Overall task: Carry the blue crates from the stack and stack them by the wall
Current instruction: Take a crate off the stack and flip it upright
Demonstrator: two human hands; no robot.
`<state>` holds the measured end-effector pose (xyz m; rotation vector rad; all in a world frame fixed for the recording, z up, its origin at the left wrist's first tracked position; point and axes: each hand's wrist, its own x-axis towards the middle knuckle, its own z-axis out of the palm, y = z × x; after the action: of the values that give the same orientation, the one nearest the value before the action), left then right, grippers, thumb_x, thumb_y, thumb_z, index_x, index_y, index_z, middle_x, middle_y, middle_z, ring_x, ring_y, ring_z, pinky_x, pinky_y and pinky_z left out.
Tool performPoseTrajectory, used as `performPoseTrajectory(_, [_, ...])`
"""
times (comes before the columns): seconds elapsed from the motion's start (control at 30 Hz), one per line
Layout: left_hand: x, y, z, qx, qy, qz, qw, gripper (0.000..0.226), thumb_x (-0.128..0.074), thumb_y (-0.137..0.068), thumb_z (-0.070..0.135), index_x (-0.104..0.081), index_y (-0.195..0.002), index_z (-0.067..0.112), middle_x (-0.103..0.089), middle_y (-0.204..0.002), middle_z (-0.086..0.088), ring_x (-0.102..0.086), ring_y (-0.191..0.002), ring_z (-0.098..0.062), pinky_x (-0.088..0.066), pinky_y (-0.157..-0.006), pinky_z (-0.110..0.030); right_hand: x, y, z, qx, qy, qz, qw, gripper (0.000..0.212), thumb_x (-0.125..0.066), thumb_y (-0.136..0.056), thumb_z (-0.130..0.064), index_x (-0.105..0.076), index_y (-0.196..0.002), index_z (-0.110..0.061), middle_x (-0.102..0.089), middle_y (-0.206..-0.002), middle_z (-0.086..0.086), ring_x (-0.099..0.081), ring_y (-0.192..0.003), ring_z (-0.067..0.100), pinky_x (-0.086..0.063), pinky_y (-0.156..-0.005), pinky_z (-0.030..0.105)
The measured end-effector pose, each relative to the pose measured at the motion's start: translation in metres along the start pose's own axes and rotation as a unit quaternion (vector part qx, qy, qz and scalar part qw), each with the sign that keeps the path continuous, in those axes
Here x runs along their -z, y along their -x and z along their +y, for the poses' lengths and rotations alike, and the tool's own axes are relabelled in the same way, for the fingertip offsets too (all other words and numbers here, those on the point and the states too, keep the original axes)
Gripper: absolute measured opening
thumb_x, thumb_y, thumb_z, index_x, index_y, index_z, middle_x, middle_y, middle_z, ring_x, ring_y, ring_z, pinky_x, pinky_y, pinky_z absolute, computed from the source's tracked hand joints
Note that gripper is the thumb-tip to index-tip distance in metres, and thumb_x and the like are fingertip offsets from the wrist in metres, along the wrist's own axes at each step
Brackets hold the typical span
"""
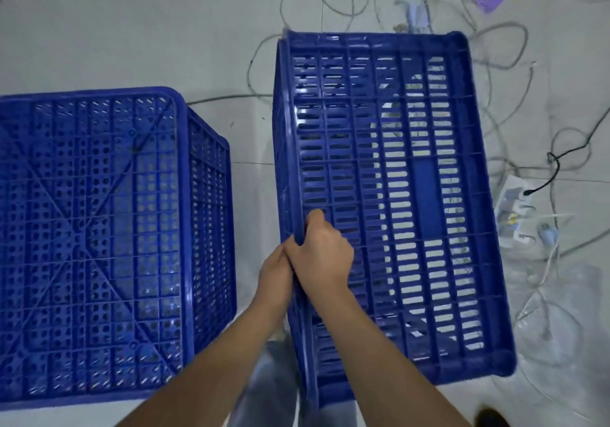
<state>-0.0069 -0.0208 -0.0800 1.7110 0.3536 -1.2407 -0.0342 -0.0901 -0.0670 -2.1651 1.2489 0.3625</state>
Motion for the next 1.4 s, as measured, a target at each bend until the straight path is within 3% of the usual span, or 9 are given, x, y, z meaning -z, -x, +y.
performPoseTrajectory(0.13, [0.004, -0.012, -0.005, 0.054, 0.021, -0.012, 0.998, 0.025, -0.04, -0.098, 0.015, -0.065, -0.097, 0.015, -0.066, -0.083, 0.002, -0.06, -0.077, -0.008, -0.052, -0.054, -0.016, -0.014, -0.01, 0.002, -0.01, 0.031, -0.014, 0.999, 0.026, -0.053, -0.092, -0.025, -0.048, -0.111, -0.008, -0.067, -0.097, 0.008, -0.057, -0.072, 0.023, -0.033, -0.052, 0.027])
performPoseTrajectory(0.33, [0.009, -0.019, -0.013, 0.106, 0.037, -0.026, 0.993, 0.025, -0.042, -0.098, 0.022, -0.066, -0.104, 0.016, -0.068, -0.092, -0.002, -0.061, -0.087, -0.015, -0.05, -0.069, -0.028, -0.028, -0.012, 0.007, 0.002, 0.045, -0.033, 0.998, 0.028, -0.051, -0.094, -0.024, -0.045, -0.117, -0.009, -0.066, -0.102, 0.008, -0.065, -0.087, 0.026, -0.038, -0.059, 0.029])
performPoseTrajectory(0.43, [0.008, -0.02, -0.007, 0.088, 0.02, -0.036, 0.995, 0.027, -0.045, -0.097, 0.026, -0.067, -0.106, 0.013, -0.069, -0.101, -0.003, -0.063, -0.093, -0.018, -0.054, -0.082, -0.033, -0.01, -0.008, 0.017, 0.019, -0.039, -0.057, 0.997, 0.026, -0.048, -0.096, -0.03, -0.05, -0.114, -0.011, -0.066, -0.105, 0.006, -0.064, -0.088, 0.025, -0.044, -0.064, 0.03])
performPoseTrajectory(0.6, [0.002, -0.025, 0.003, -0.01, -0.119, 0.027, 0.992, 0.044, -0.05, -0.094, 0.042, -0.055, -0.127, 0.015, -0.062, -0.12, -0.002, -0.058, -0.11, -0.018, -0.044, -0.102, -0.039, 0.048, -0.011, 0.086, -0.031, -0.109, 0.117, 0.987, 0.026, -0.05, -0.095, -0.021, -0.054, -0.119, -0.012, -0.056, -0.118, 0.003, -0.056, -0.096, 0.016, -0.045, -0.074, 0.03])
performPoseTrajectory(0.77, [-0.011, -0.024, 0.008, -0.113, -0.159, 0.053, 0.979, 0.041, -0.054, -0.095, 0.027, -0.047, -0.134, 0.018, -0.058, -0.105, 0.008, -0.057, -0.095, -0.01, -0.043, -0.076, -0.014, 0.109, -0.051, 0.181, -0.223, -0.165, 0.236, 0.931, 0.057, -0.055, -0.087, -0.022, -0.039, -0.137, 0.0, -0.041, -0.14, 0.018, -0.04, -0.127, 0.03, -0.037, -0.099, 0.039])
performPoseTrajectory(0.83, [-0.016, -0.024, 0.007, -0.117, -0.151, 0.066, 0.979, 0.036, -0.05, -0.097, 0.023, -0.049, -0.133, 0.018, -0.056, -0.096, 0.017, -0.056, -0.088, -0.003, -0.041, -0.069, -0.01, 0.116, -0.062, 0.208, -0.293, -0.223, 0.172, 0.914, 0.059, -0.054, -0.088, -0.034, -0.044, -0.134, 0.002, -0.053, -0.125, 0.017, -0.05, -0.116, 0.032, -0.042, -0.093, 0.041])
performPoseTrajectory(0.93, [-0.017, -0.024, 0.002, -0.123, -0.175, 0.085, 0.973, 0.032, -0.049, -0.098, 0.025, -0.053, -0.13, 0.022, -0.059, -0.096, 0.02, -0.058, -0.09, -0.006, -0.048, -0.081, -0.023, 0.107, -0.057, 0.219, -0.313, -0.266, 0.062, 0.91, 0.051, -0.048, -0.094, -0.04, -0.052, -0.127, -0.001, -0.059, -0.114, 0.017, -0.056, -0.108, 0.035, -0.045, -0.094, 0.043])
performPoseTrajectory(1.03, [-0.017, -0.025, 0.0, -0.128, -0.176, 0.104, 0.97, 0.03, -0.05, -0.097, 0.024, -0.057, -0.126, 0.022, -0.064, -0.11, 0.005, -0.061, -0.095, -0.016, -0.05, -0.088, -0.031, 0.096, -0.045, 0.221, -0.273, -0.215, 0.102, 0.932, 0.043, -0.043, -0.096, -0.038, -0.057, -0.119, -0.005, -0.063, -0.112, 0.019, -0.058, -0.101, 0.037, -0.047, -0.086, 0.044])
performPoseTrajectory(1.4, [0.001, -0.014, 0.008, -0.094, -0.18, 0.146, 0.968, 0.035, -0.048, -0.098, 0.018, -0.052, -0.13, 0.007, -0.062, -0.11, -0.004, -0.052, -0.08, -0.01, -0.039, -0.069, -0.018, 0.083, -0.013, 0.198, -0.219, -0.206, 0.167, 0.939, 0.031, -0.047, -0.096, -0.032, -0.049, -0.08, -0.005, -0.048, -0.066, 0.003, -0.047, -0.069, 0.026, -0.033, -0.061, 0.032])
